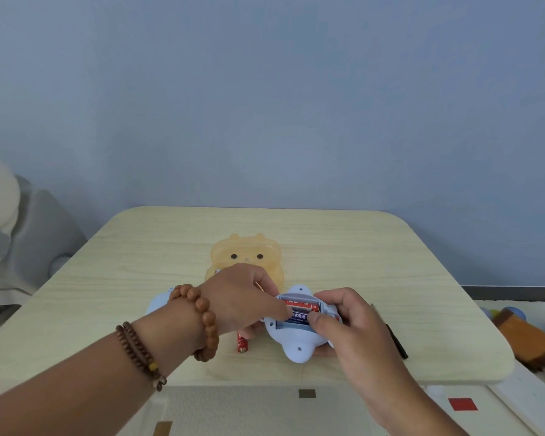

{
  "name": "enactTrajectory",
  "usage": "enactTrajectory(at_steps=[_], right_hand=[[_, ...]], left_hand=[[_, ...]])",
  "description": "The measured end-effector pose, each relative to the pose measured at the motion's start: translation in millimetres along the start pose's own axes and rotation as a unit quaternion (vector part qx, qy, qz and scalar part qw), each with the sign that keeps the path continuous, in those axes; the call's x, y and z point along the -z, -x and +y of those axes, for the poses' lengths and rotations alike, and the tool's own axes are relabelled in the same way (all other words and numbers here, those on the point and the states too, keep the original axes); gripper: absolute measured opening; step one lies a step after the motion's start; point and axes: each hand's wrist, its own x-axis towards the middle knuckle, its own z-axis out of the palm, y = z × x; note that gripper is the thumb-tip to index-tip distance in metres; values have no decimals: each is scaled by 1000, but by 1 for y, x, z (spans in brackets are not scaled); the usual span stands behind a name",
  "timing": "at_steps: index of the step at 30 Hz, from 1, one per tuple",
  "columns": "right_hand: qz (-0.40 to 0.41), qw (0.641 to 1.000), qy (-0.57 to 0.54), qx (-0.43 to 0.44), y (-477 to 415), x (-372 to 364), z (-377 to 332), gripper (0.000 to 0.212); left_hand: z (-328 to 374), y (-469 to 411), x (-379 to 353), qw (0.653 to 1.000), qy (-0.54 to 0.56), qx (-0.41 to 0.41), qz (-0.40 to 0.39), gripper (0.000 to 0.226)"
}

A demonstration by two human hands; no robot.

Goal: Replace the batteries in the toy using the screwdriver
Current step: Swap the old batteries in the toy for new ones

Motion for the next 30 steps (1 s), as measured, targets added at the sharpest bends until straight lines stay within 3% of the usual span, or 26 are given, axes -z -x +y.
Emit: enactTrajectory(at_steps=[8, 14, 18, 21, 26, 30], right_hand=[[-3, 1000, 3, 2, 1, -1, 0, 15], [2, 1000, -1, -7, 1, -2, -1, 17], [6, 1000, -8, -3, 1, -3, 0, 18], [9, 1000, -3, -3, 1, -4, 0, 17], [9, 1000, 0, -2, 1, -3, -1, 17], [12, 1000, 3, -1, 2, -3, -1, 16]], left_hand=[[0, -5, -1, 999, 41, 18, -5, 24], [0, -3, -1, 1000, 13, 3, -7, 25], [1, 8, 16, 997, -71, -39, 15, 40], [-2, 13, 33, 986, -142, -44, 71, 33], [-13, 23, 20, 948, -314, -42, 26, 42], [-14, 26, 3, 927, -370, -56, 32, 41]])
